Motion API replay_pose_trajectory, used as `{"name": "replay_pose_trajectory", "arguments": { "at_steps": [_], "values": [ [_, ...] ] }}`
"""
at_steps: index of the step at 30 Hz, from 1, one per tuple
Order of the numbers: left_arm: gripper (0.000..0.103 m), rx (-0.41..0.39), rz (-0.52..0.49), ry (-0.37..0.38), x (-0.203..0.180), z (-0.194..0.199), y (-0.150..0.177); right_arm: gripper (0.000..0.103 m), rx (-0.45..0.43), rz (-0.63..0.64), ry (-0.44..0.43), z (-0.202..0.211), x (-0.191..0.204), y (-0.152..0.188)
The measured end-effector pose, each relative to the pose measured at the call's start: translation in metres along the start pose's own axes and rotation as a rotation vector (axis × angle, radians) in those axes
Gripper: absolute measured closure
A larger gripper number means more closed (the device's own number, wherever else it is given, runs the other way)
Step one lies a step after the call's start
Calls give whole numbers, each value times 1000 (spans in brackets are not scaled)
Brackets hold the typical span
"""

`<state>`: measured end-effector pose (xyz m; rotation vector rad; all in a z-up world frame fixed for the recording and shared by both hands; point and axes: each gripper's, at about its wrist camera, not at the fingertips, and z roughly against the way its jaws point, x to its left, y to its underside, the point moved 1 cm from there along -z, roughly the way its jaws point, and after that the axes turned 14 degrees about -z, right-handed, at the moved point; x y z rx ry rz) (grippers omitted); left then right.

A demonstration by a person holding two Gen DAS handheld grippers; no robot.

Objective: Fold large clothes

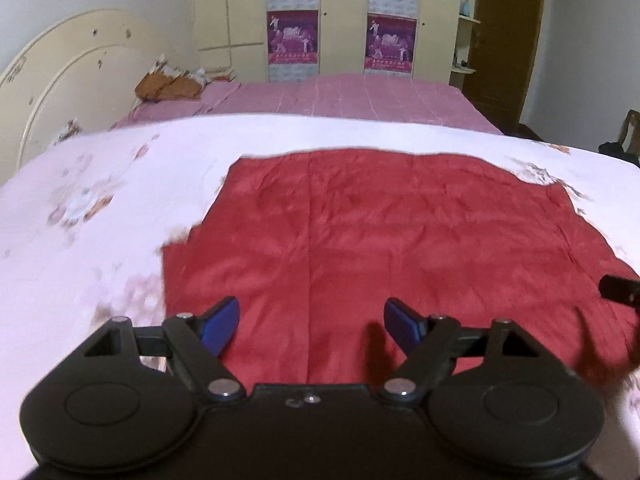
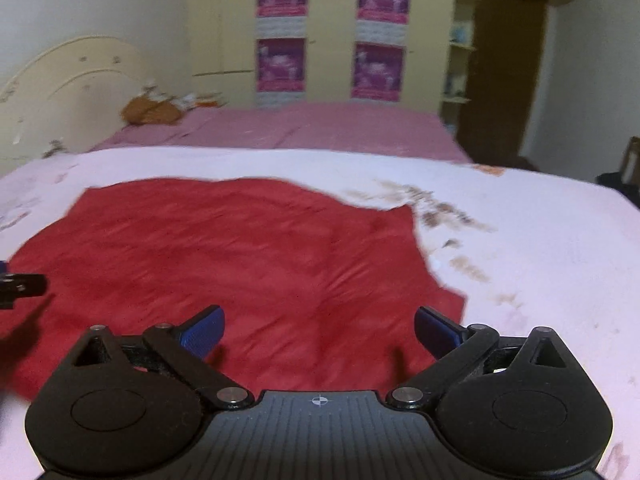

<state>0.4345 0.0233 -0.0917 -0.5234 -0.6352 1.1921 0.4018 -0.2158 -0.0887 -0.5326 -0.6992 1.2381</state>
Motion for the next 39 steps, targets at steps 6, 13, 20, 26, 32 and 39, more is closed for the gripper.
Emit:
{"name": "replay_pose_trajectory", "arguments": {
  "at_steps": [6,13,20,26,32,39],
  "values": [
    [23,19,-19,-42,0,5,26,2,1,58,9,12,9,26],
    [23,62,33,-33,9,-19,40,2,84,68,117,-35,-16,43],
    [18,64,132,14,24,9,41,2,81,-49,88,1,-39,31],
    [10,138,320,114,40,35,71,2,169,-212,55,28,-68,37],
    [14,115,540,223,56,17,92,2,230,-403,-42,23,-88,45],
    [40,23,694,256,64,-8,84,30,186,-547,-90,-8,-85,34]
  ]
}}
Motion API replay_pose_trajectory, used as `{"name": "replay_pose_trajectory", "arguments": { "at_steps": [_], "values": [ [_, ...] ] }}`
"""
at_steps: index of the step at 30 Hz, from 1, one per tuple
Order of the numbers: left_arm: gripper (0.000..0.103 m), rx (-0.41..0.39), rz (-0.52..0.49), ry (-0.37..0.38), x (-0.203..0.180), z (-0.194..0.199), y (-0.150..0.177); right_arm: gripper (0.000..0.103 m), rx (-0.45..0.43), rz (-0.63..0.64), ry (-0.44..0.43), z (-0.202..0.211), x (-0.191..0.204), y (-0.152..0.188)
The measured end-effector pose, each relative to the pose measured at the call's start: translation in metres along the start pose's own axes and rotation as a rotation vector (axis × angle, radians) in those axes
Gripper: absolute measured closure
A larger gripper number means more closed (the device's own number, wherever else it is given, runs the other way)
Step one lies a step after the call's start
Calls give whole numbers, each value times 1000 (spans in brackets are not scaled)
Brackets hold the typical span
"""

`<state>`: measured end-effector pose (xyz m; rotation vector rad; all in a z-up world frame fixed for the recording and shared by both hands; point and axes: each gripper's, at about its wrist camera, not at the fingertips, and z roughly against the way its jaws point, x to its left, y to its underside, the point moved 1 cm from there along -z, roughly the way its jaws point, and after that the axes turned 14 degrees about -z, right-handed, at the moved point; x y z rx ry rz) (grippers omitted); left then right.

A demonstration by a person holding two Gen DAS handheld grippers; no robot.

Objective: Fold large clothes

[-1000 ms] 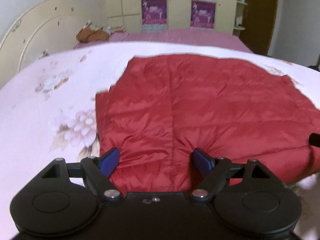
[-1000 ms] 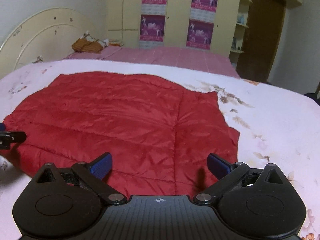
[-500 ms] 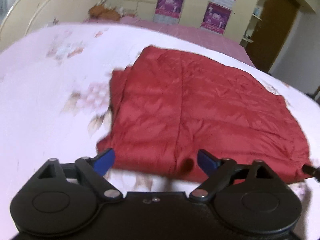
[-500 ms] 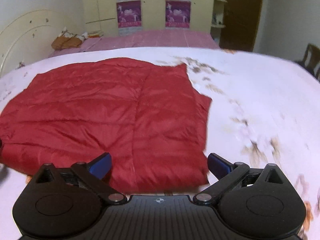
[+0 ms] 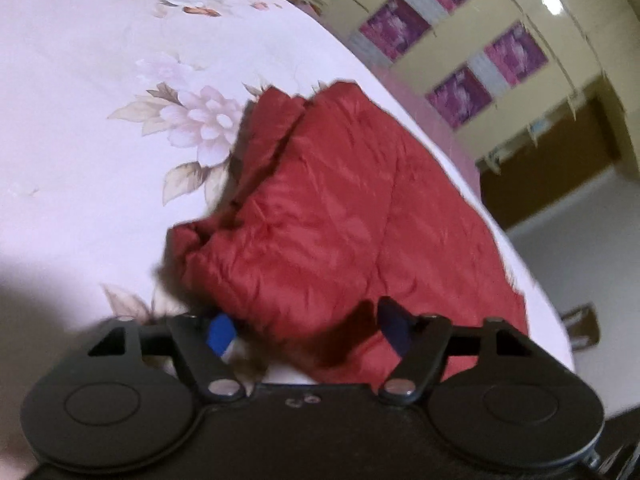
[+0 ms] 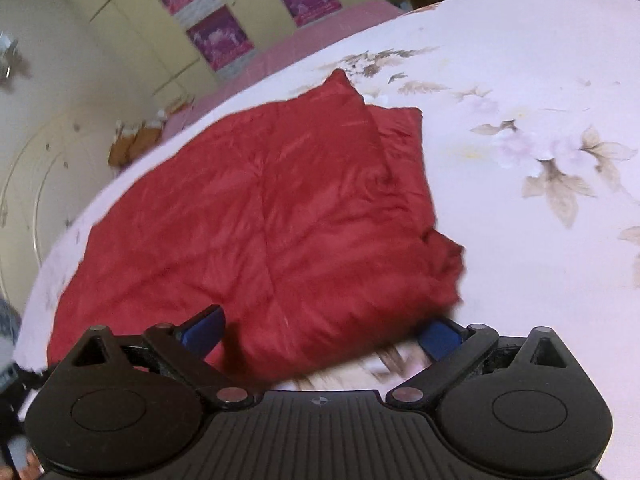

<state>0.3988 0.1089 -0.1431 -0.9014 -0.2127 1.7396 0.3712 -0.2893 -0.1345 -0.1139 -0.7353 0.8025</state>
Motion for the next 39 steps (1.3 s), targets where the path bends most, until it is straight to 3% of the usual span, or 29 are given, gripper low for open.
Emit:
{"name": "replay_pose_trajectory", "arguments": {
  "at_steps": [4,7,10,16,25,35,36,37,39],
  "values": [
    [64,-10,19,-5,2,-6,-3,60,-12,-39,-20,-8,2,-7],
    [75,-13,-3,-11,-3,-3,-3,80,-18,-5,-36,-4,6,-8],
    [82,-26,-25,-20,-9,7,-5,83,-18,31,-62,7,9,-11],
    [85,-22,-91,-14,-20,47,1,83,18,95,-96,38,7,-5],
    [85,66,-144,13,-5,112,62,83,64,103,-81,106,-28,54],
    [83,92,-197,42,15,135,97,83,40,84,-6,144,-53,109],
    [81,96,-206,38,15,131,96,77,31,81,2,145,-53,112],
    [77,100,-216,26,14,127,95,60,16,85,27,145,-51,112],
    [73,99,-209,14,14,123,95,38,-38,106,78,151,-47,112]
  ]
}}
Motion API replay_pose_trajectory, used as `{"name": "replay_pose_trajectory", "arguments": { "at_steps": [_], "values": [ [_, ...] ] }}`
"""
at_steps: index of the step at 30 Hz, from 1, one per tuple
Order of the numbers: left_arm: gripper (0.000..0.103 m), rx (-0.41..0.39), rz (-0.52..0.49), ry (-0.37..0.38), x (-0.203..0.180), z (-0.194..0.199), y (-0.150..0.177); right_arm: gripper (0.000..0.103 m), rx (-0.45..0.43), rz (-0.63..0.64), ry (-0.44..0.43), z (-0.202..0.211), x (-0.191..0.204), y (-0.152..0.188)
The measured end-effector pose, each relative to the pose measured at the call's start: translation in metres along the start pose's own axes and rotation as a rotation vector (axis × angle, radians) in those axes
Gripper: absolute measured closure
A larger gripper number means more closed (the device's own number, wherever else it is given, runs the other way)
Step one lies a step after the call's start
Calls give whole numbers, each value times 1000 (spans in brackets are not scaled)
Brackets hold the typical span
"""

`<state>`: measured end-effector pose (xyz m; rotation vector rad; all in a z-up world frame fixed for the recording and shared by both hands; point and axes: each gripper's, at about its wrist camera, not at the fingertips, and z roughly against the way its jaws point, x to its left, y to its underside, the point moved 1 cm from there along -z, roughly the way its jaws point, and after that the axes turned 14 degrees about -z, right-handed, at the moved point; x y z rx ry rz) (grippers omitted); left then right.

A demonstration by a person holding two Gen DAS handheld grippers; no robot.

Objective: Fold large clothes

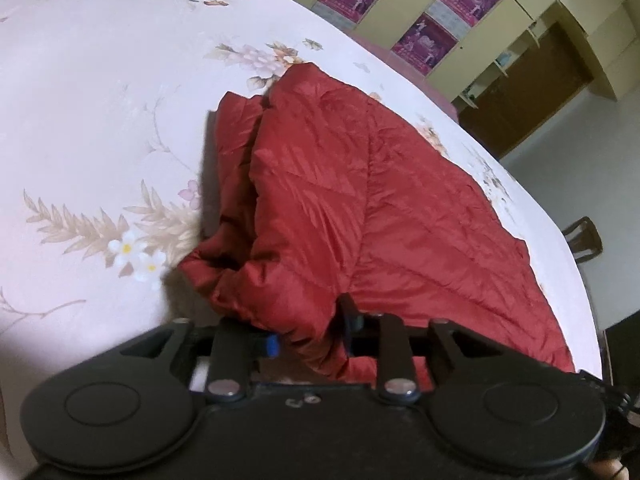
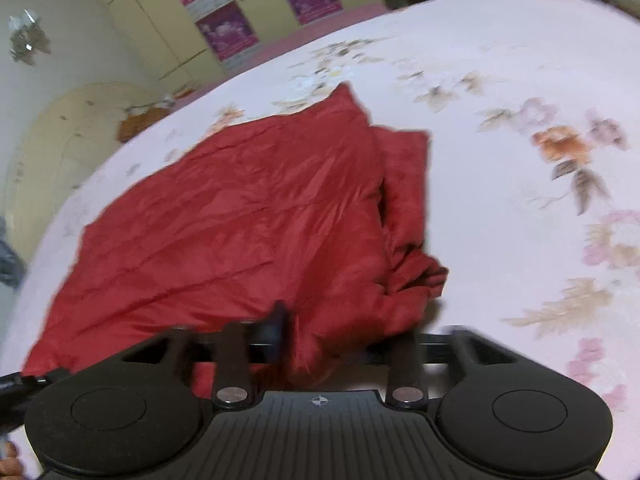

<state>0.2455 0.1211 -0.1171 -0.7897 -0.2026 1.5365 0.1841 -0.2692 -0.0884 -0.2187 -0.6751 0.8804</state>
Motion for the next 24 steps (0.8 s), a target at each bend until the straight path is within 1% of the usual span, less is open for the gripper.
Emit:
{"name": "replay_pose_trajectory", "arguments": {
  "at_steps": [1,2,3,4,5,7,10,13,15,18,20,21,22,23,24],
  "values": [
    [66,-3,3,-5,0,-1,-1,32,-27,4,10,4,-1,-2],
    [50,-2,9,-9,-1,-1,0,31,-59,10,25,10,-1,-4],
    [39,1,21,-14,-1,-3,0,31,-85,20,43,15,-1,-7],
    [19,0,42,-18,0,-2,5,31,-111,33,60,20,-1,-8],
    [19,-11,56,-14,0,-2,8,31,-138,47,71,26,-1,-12],
    [19,-26,80,4,0,-2,11,31,-184,77,83,36,4,-17],
    [20,-56,137,17,4,-7,13,31,-228,142,61,44,22,-20],
    [22,-90,178,35,6,-10,13,31,-213,215,9,39,45,-17],
    [27,-114,197,42,6,-11,14,31,-184,257,-26,29,61,-13],
    [40,-137,219,37,6,-13,15,31,-143,324,-80,8,85,-4],
    [51,-141,228,30,6,-14,15,32,-125,379,-108,-9,103,1],
    [54,-143,230,24,6,-14,16,32,-116,403,-121,-19,112,3],
    [59,-144,230,20,6,-14,16,32,-108,423,-135,-28,120,5],
    [64,-145,228,15,6,-14,16,37,-99,445,-146,-38,129,6],
    [66,-148,224,10,5,-13,16,60,-92,468,-150,-48,137,7]
  ]
}}
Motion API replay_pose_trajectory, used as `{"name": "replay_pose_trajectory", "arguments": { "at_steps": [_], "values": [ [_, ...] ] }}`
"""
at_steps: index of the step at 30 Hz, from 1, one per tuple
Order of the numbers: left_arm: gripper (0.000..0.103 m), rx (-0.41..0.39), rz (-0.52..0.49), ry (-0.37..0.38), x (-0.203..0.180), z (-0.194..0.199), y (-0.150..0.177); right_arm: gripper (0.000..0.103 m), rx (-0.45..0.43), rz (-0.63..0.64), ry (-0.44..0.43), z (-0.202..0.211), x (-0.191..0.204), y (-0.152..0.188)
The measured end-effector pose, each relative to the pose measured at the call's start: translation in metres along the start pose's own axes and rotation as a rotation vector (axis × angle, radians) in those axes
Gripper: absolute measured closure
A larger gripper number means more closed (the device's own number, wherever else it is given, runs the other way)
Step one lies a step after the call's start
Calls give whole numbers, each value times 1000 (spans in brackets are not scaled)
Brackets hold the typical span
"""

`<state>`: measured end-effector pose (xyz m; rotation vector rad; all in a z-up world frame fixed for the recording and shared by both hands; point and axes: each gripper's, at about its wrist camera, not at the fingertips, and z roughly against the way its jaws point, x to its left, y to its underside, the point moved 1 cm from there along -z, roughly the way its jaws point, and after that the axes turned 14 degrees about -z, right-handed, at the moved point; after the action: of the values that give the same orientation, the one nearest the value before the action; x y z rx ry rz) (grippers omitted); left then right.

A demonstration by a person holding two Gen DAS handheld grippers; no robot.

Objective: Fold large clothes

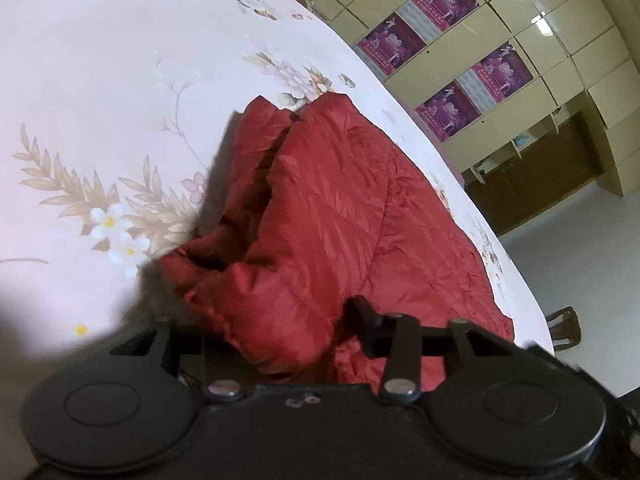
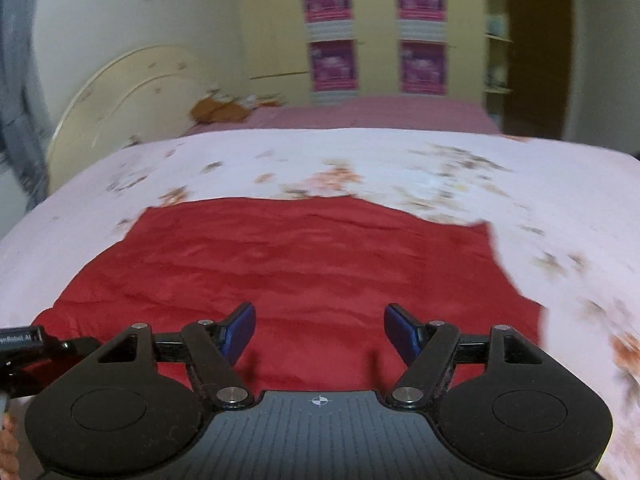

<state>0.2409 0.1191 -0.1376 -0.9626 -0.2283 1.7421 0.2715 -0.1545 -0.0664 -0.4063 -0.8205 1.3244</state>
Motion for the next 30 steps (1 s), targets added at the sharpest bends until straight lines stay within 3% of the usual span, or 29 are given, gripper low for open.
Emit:
{"name": "replay_pose_trajectory", "arguments": {
  "at_steps": [1,2,7,14,18,22,25,30],
  "values": [
    [68,-2,-6,-4,-1,1,0,78,13,20,2,-12,6,-1],
    [70,-3,-14,-7,-2,1,0,80,23,32,2,-25,11,-2],
    [74,-12,-52,-20,-7,3,-1,80,59,75,-22,-64,32,-7],
    [77,-24,-96,-26,-12,6,-2,80,137,144,35,-115,40,11],
    [78,-26,-140,-35,-16,9,-4,80,135,166,36,-112,41,9],
    [78,-26,-152,-30,-17,11,-6,80,118,149,-14,-79,39,7],
    [78,-32,-176,-29,-22,14,-6,80,155,147,-31,-66,38,20],
    [80,-75,-300,-22,-39,22,-10,80,185,139,-9,-82,36,38]
  ]
}}
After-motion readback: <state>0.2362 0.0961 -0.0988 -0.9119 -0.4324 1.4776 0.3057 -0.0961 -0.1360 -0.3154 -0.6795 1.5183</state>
